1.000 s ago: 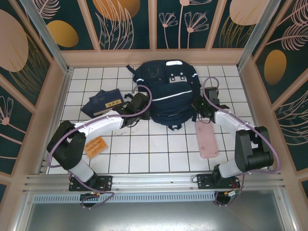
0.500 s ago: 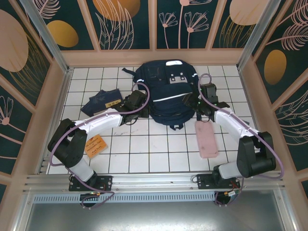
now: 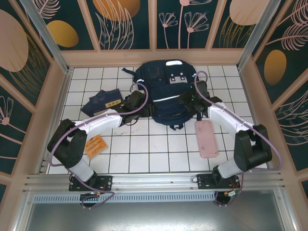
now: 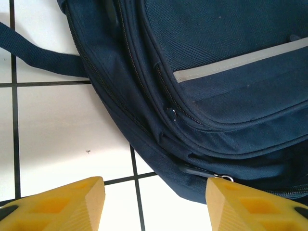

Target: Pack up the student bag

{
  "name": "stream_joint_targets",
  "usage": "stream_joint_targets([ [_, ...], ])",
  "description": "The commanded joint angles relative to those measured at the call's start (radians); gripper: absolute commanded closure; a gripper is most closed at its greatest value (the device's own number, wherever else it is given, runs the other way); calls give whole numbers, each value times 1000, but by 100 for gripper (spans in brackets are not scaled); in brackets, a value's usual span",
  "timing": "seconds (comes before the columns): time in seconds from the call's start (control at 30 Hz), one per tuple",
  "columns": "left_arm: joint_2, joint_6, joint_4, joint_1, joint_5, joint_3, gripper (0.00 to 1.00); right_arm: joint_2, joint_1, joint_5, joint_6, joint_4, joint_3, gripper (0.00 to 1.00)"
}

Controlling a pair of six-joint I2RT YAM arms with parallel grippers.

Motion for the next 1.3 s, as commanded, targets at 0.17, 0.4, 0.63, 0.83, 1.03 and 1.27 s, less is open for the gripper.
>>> stream_joint_targets([
  [0.17,-55,-39,20,0,-61,-36,37,104,70,-103,343,159,16,48],
  [0.4,-77,-38,24,-1,-88,-59,37,155,115,-61,563,127,33,48],
  [0.63,-87,-29,27,0,-100,-66,37,203,110,-48,613,107,56,48],
  [0.83,-91,-21,25,-1,-95,-66,36,290,108,-41,607,90,131,53],
  [1.03,-101,-14,25,0,-80,-66,36,324,109,-28,588,111,159,71],
  [1.27,-114,33,64,1,-6,-108,36,210,104,22,479,154,139,94],
])
